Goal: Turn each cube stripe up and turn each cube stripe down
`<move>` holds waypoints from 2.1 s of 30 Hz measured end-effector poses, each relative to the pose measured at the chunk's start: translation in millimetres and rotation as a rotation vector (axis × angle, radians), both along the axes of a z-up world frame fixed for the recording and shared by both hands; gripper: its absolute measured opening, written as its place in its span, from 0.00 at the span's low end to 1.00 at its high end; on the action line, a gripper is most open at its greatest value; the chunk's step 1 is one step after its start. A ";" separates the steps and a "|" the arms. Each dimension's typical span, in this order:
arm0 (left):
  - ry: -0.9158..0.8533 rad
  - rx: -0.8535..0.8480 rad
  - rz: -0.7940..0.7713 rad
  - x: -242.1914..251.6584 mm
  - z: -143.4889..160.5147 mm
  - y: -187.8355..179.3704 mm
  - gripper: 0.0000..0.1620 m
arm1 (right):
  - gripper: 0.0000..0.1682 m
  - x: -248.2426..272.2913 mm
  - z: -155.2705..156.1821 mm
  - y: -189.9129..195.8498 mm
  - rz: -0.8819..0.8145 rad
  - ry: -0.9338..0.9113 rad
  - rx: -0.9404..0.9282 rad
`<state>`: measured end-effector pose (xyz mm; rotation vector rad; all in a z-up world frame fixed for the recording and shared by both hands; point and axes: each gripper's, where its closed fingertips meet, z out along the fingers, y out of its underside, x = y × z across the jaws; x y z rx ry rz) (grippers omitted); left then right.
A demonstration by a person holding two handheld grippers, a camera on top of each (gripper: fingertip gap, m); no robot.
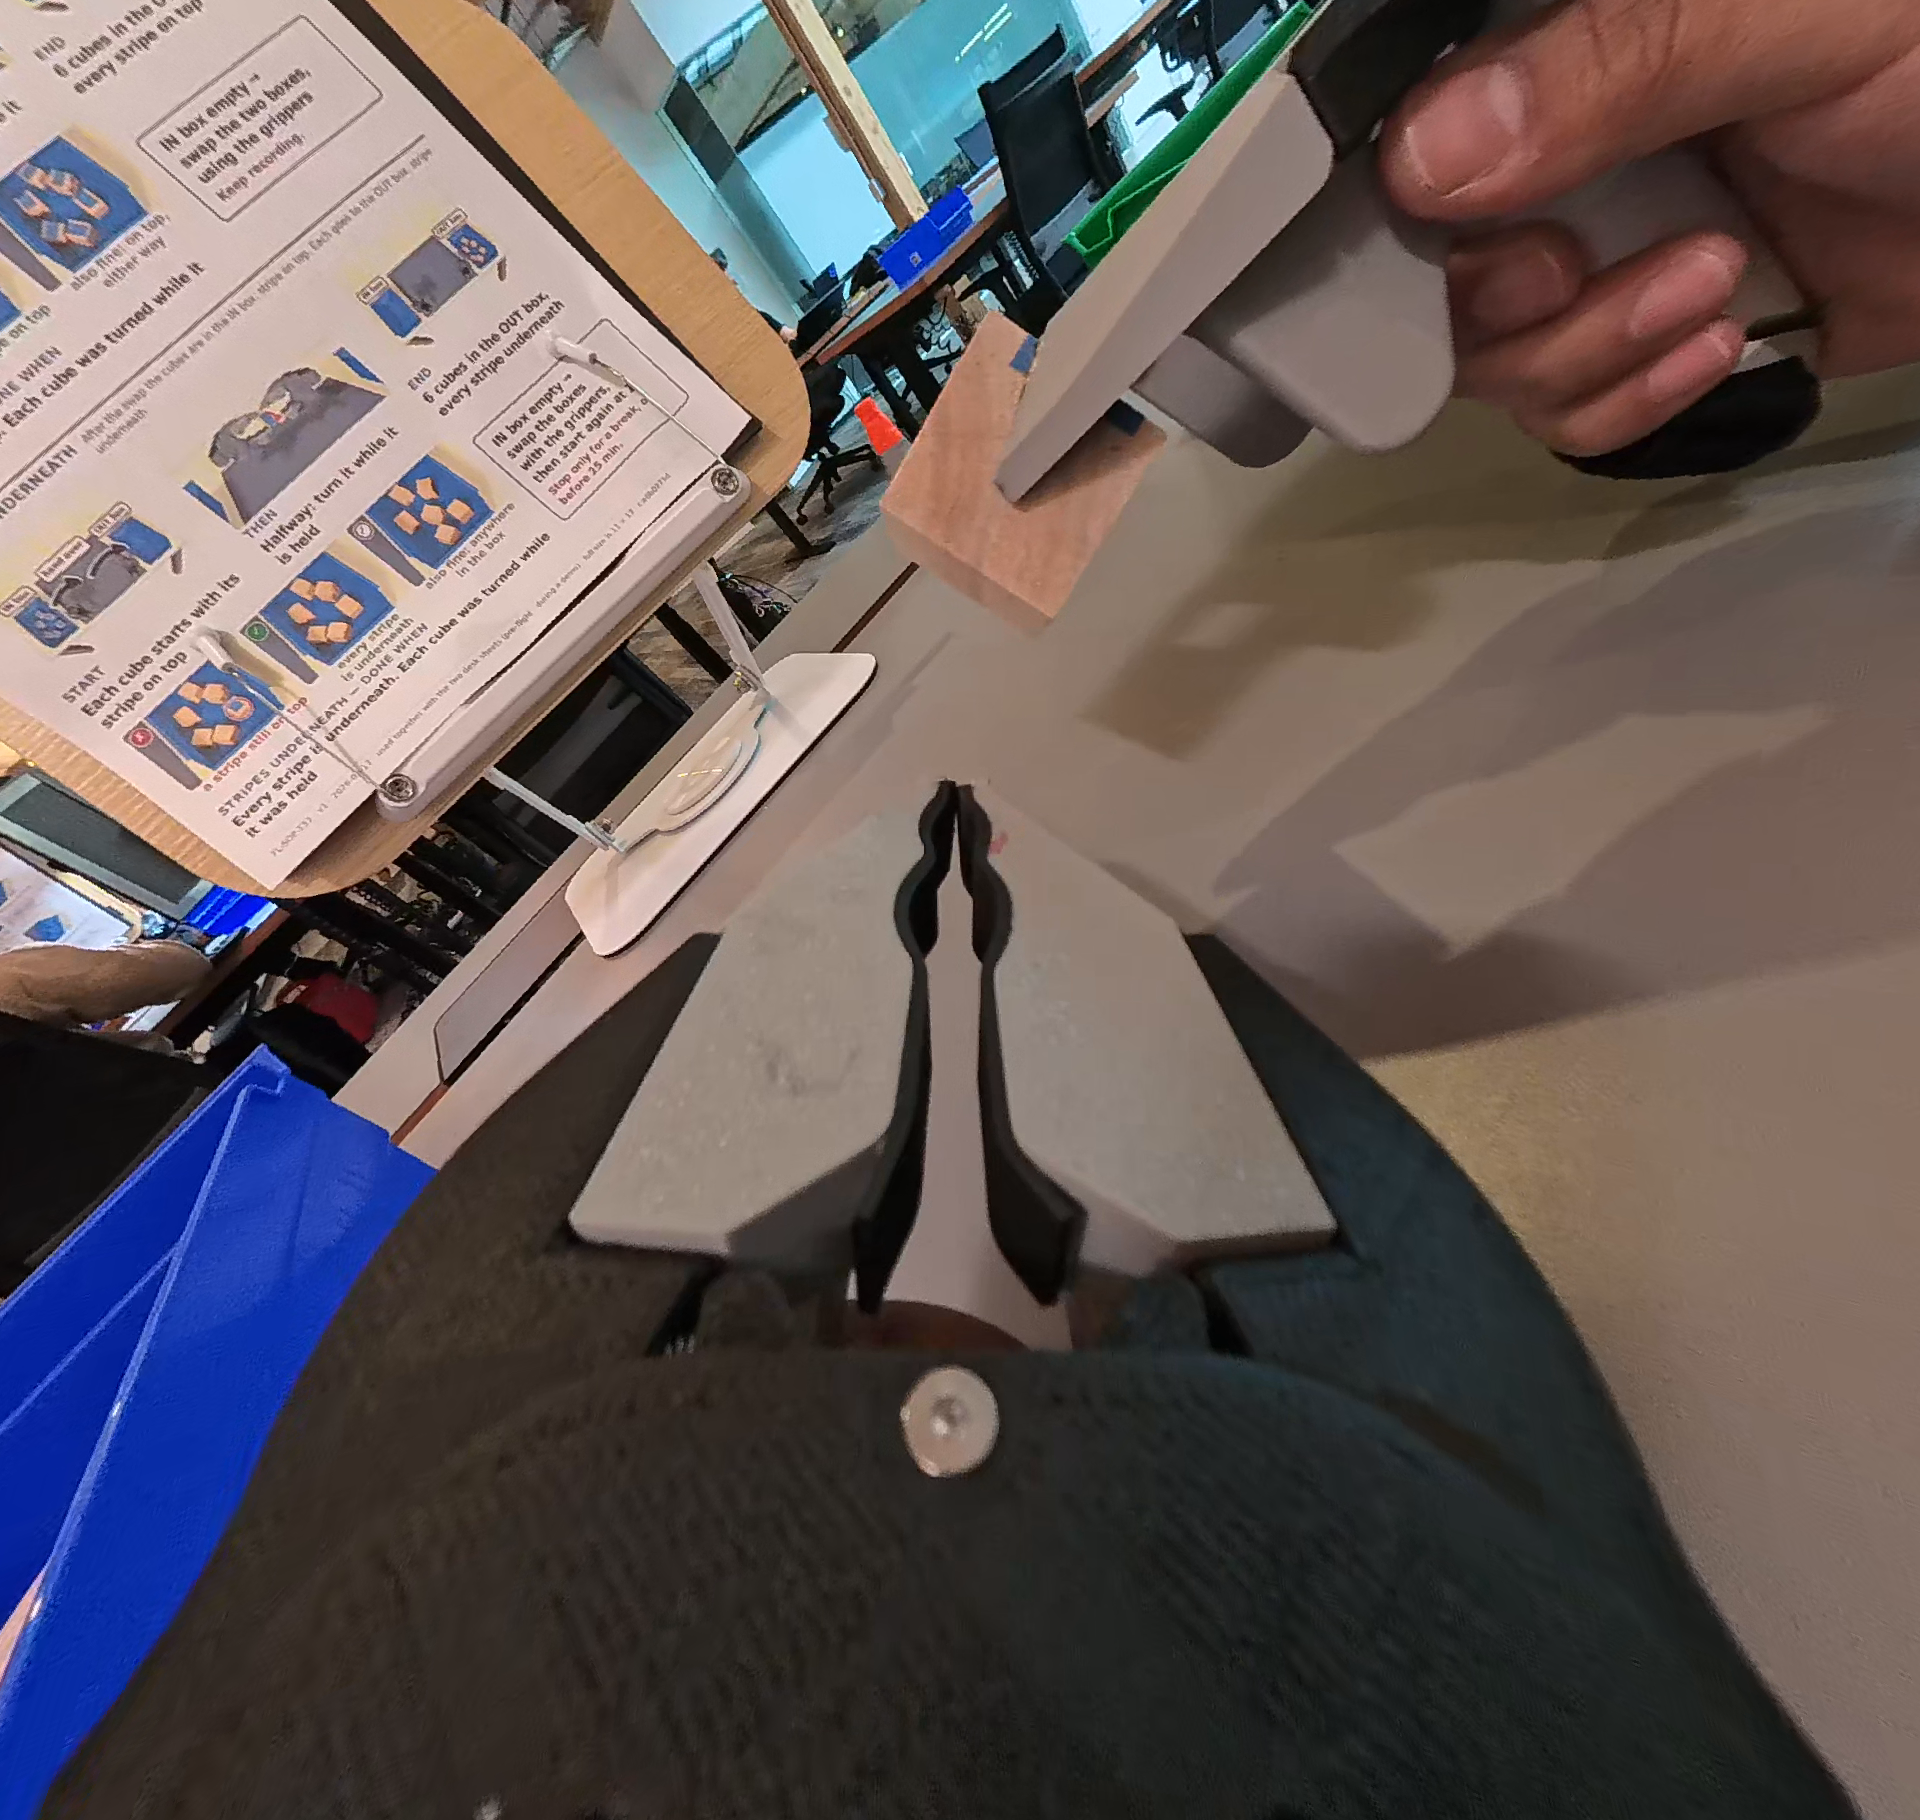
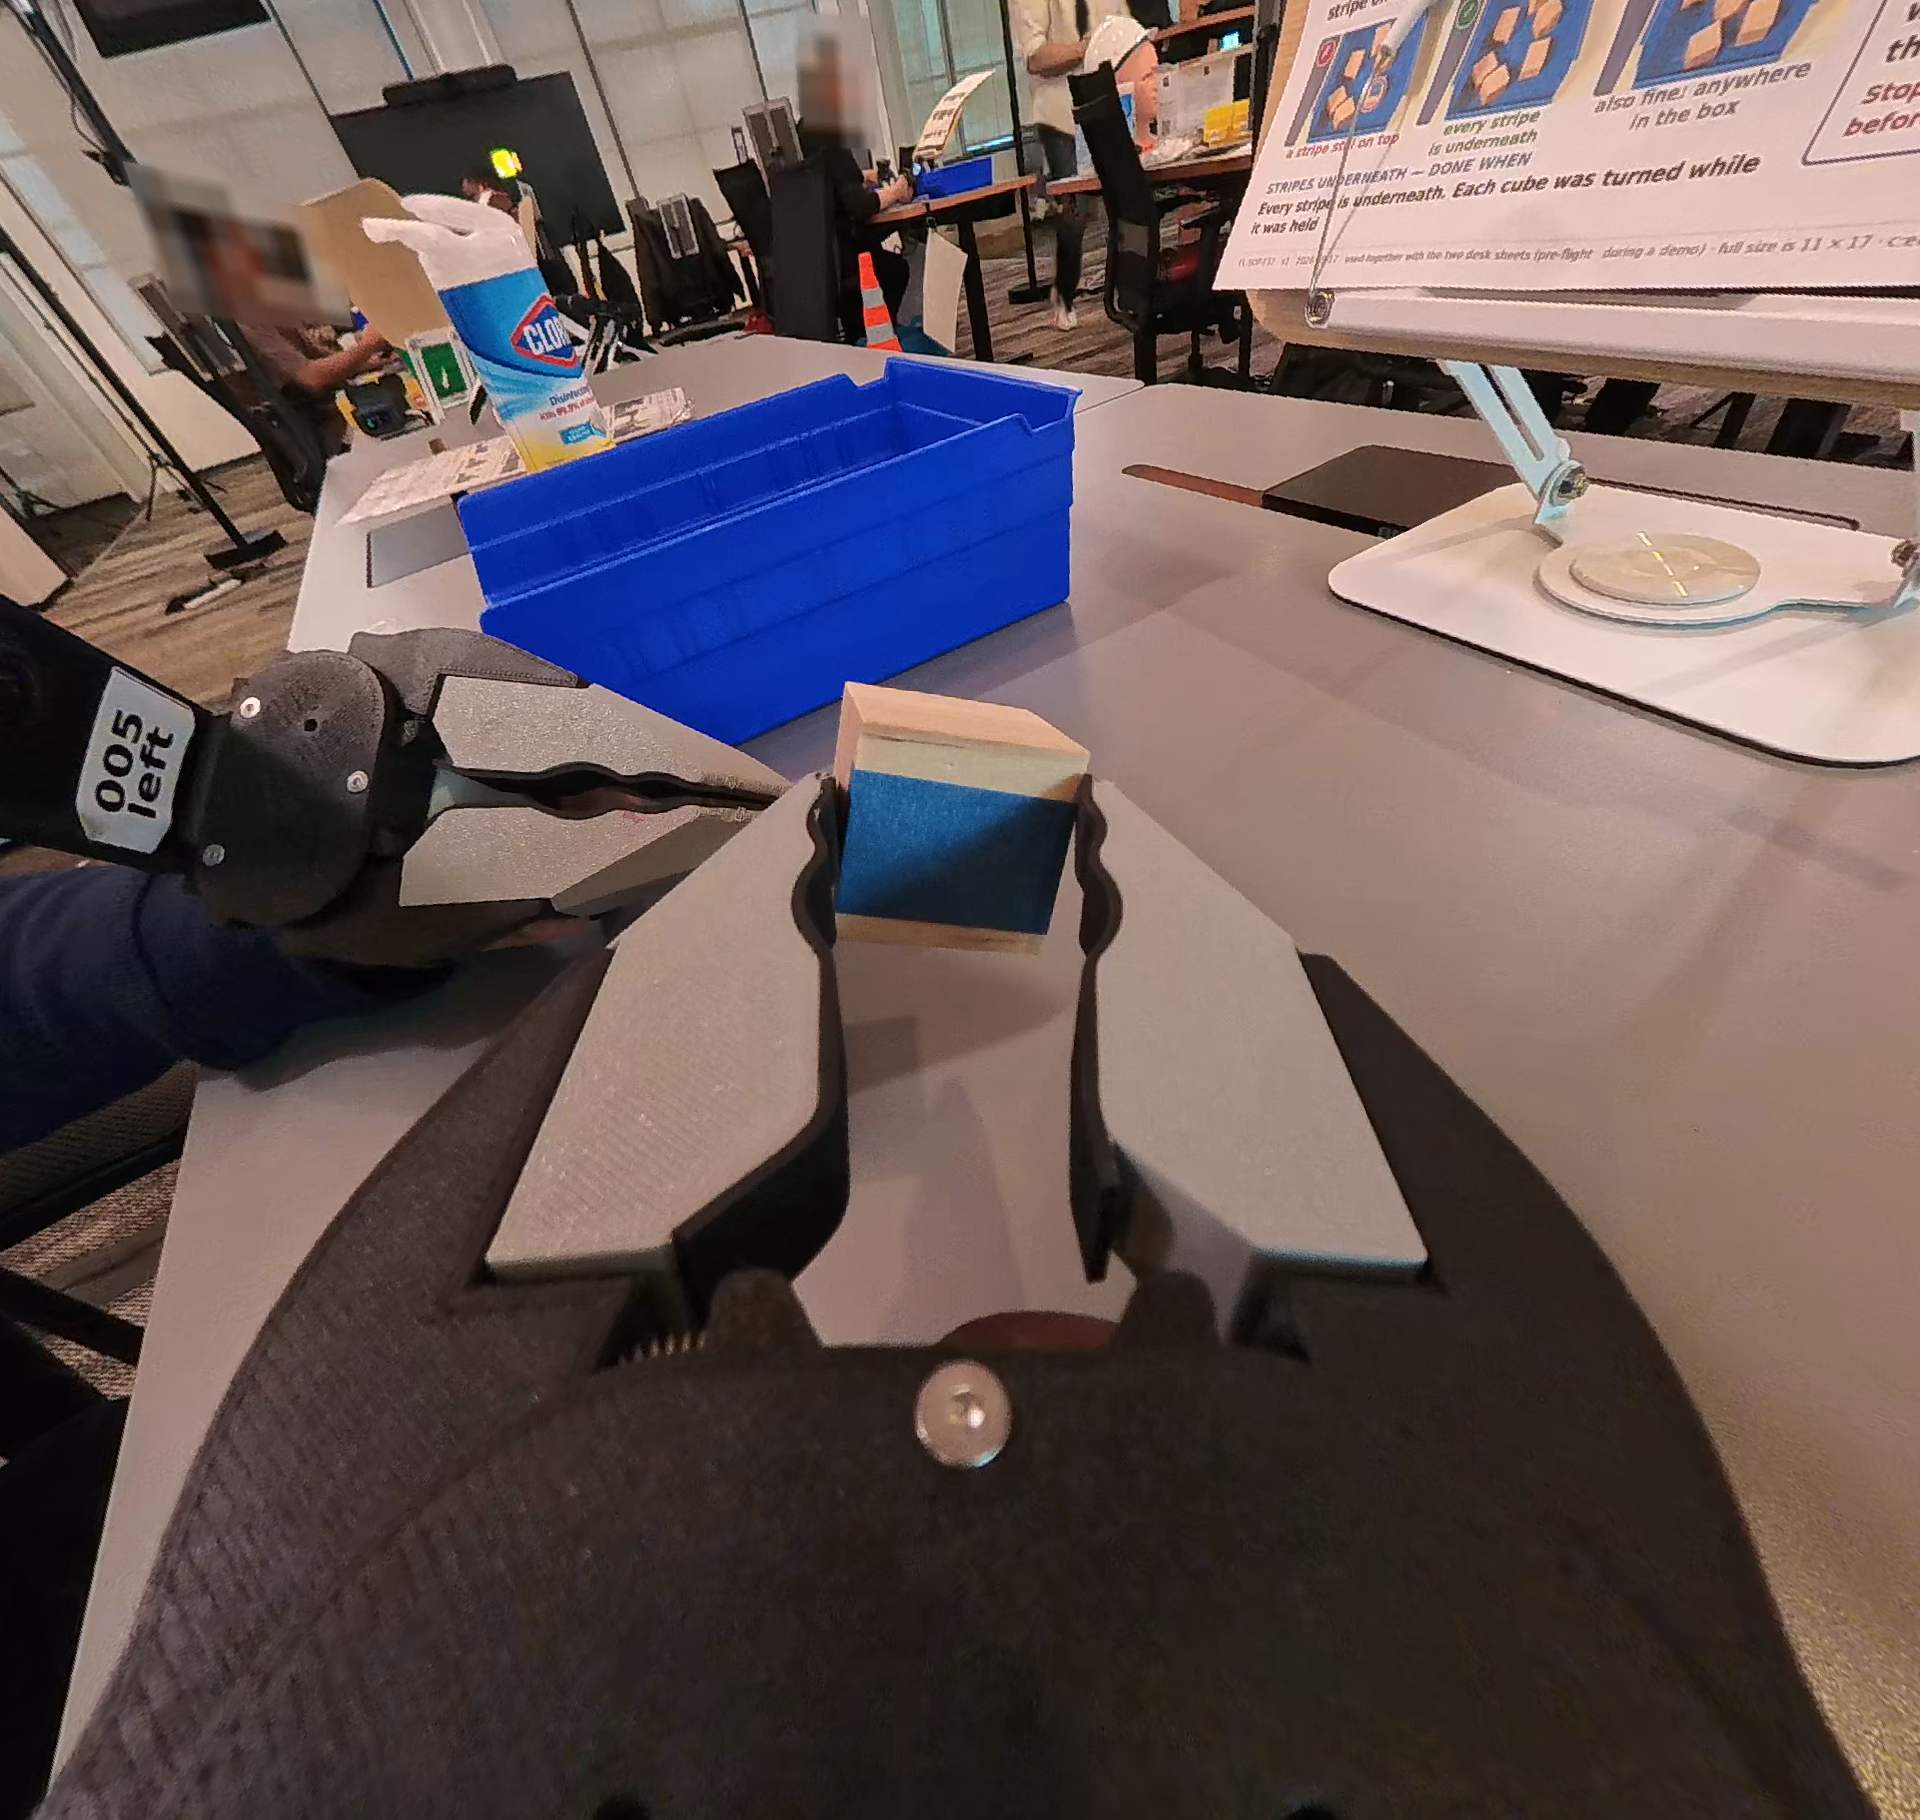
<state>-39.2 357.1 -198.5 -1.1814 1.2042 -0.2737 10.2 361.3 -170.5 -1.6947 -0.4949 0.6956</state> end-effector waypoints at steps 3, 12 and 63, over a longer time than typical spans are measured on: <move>0.000 0.002 0.003 -0.2 0.1 0.3 0.00 | 0.25 -0.6 -0.1 -0.3 0.002 -0.001 0.000; 0.025 0.027 0.006 1.2 -3.1 -0.1 0.00 | 0.25 -1.9 -1.7 -0.2 0.002 -0.011 -0.001; 0.031 0.056 0.025 -3.1 2.0 1.7 0.00 | 0.32 377.2 -53.8 -58.3 -0.740 -0.722 -0.839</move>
